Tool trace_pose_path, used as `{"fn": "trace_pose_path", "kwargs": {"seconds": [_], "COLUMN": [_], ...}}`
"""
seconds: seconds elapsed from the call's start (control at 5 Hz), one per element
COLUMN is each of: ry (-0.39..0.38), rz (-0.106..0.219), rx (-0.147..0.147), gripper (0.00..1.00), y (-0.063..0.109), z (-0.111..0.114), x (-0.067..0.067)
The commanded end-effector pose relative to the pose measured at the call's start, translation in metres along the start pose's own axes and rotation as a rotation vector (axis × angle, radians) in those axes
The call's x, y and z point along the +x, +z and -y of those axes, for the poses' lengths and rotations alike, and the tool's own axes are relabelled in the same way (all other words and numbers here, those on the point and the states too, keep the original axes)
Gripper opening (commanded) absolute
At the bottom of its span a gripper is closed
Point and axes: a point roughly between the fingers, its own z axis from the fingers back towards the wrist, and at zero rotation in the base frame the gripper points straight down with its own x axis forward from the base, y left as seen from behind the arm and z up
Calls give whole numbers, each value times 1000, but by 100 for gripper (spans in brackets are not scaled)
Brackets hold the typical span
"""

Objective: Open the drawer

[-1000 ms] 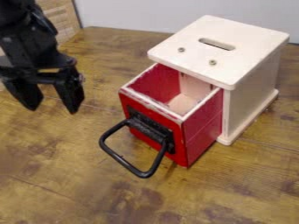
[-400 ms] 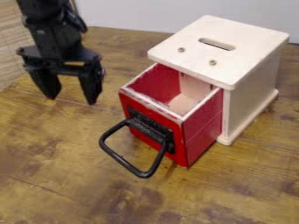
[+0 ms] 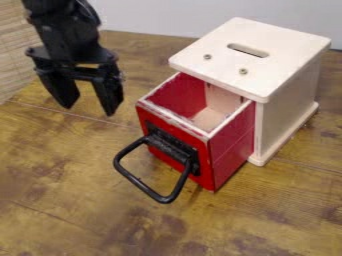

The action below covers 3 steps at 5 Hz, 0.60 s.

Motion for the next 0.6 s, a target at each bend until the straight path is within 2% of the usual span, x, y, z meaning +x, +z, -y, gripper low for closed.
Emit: {"fn": "trace_pose_path", "kwargs": {"seconds": [0.0,0.2,0.4], "ry": [37,129,121], "rz": [70,65,43], "rx": [11,38,49], "gripper": [100,100,100], "y": [20,3,-11], "z": [-12,-20,-16], "x": [-16,-18,-15]}}
